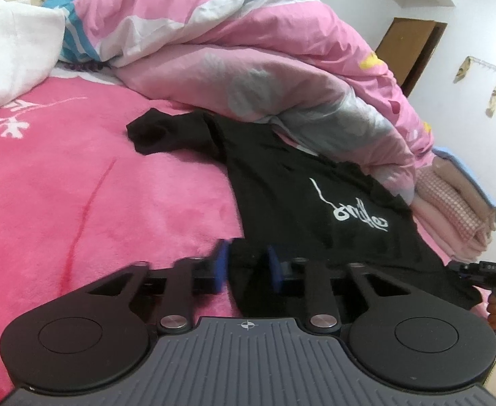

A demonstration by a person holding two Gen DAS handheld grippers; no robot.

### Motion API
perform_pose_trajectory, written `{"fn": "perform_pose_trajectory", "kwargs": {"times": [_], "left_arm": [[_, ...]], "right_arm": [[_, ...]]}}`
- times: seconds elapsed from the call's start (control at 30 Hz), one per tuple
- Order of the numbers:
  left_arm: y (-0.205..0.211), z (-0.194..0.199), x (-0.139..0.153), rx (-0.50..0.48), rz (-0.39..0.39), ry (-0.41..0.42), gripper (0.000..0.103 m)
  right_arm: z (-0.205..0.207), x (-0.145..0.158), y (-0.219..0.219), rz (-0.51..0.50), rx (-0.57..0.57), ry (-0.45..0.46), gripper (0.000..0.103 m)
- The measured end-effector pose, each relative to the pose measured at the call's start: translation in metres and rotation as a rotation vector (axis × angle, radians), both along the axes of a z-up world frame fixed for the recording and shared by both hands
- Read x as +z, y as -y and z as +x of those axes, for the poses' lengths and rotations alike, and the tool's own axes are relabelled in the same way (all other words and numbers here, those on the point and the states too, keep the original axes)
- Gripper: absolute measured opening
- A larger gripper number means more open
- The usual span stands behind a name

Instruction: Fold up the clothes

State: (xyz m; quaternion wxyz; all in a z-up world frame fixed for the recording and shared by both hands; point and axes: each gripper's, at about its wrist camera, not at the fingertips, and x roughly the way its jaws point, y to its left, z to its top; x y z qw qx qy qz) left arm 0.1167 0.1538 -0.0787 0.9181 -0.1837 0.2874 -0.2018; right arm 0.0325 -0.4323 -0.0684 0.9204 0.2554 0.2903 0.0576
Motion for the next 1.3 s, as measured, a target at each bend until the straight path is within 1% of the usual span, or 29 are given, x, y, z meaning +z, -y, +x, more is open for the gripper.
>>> {"fn": "perform_pose_trajectory", "kwargs": {"times": [0.03,0.07,0.13,0.23,0.5,0.6,0.73,0.83,0.97,1.1,1.3], "left_arm": [[0.001,-0.003,0.002,0.002,0.002,0.01,0.006],[0.003,-0.006,0.005,0.003,0.006,0.023,0.006],[0.006,-0.014,0.011,0.006,0.014,0.049,0.004],[0.006,-0.027,0.022,0.002,0.003,0.079,0.004],[0.006,-0.074,0.056,-0.032,0.005,0.179,0.004],[0.003,-0.095,0.064,-0.048,0.023,0.198,0.004],[0.0,-0.125,0.069,-0.083,0.058,0.208,0.004],[0.001,-0.146,0.069,-0.106,0.084,0.207,0.004],[0.005,-0.166,0.059,-0.142,0.133,0.183,0.004],[0.01,-0.175,0.045,-0.169,0.172,0.149,0.004],[0.01,-0.178,0.03,-0.178,0.223,0.116,0.004]], "right_arm": [[-0.002,0.002,-0.001,-0.003,-0.003,0.006,0.008],[-0.003,0.003,-0.001,-0.006,-0.005,0.011,0.005],[-0.013,0.011,-0.002,0.0,-0.023,0.043,0.004],[-0.031,0.025,-0.005,0.017,-0.034,0.101,0.004],[-0.082,0.056,-0.022,0.068,-0.011,0.231,0.004],[-0.11,0.063,-0.026,0.091,-0.007,0.282,0.003],[-0.147,0.065,-0.03,0.103,-0.005,0.307,0.003],[-0.17,0.061,-0.034,0.102,-0.013,0.302,0.003],[-0.196,0.052,-0.04,0.097,-0.032,0.274,0.003],[-0.208,0.04,-0.04,0.088,-0.052,0.231,0.003],[-0.212,0.025,-0.042,0.048,-0.057,0.17,0.003]]}}
